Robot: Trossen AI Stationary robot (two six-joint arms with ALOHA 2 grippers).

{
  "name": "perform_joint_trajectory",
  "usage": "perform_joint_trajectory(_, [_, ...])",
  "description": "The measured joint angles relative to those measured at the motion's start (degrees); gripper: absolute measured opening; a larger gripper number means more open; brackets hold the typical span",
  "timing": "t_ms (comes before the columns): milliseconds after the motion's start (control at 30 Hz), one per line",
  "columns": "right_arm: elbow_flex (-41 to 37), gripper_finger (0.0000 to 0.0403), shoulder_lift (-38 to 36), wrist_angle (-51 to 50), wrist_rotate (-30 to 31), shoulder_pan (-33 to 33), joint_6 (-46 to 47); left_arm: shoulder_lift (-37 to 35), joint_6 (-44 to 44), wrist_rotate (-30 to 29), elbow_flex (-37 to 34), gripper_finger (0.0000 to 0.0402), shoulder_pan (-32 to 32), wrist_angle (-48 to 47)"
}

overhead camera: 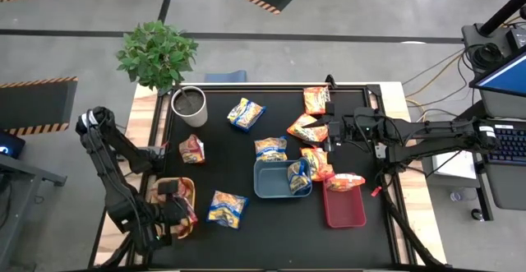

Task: Sort Maruchan noodles
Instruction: Put the right red noodle pack into the yellow bin

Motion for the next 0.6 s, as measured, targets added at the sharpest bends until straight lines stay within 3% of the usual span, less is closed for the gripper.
perform_joint_trajectory(200, [0.00, 0.0201, 0.00, -0.06, 0.00, 0.00, 0.57, 4.13, 0.85, 1.02, -0.09, 0.0000, 0.24, 0.53])
perform_joint_trajectory(333, [0.00, 0.0201, 0.00, -0.33, 0.01, 0.00, 1.13, 6.34, -1.73, 8.05, -0.11, 0.0000, 0.27, -0.60])
perform_joint_trajectory(600, [0.00, 0.0201, 0.09, -0.45, -0.70, 0.11, 2.45, 2.46, -11.55, 11.52, 0.26, 0.0000, 0.29, -1.53])
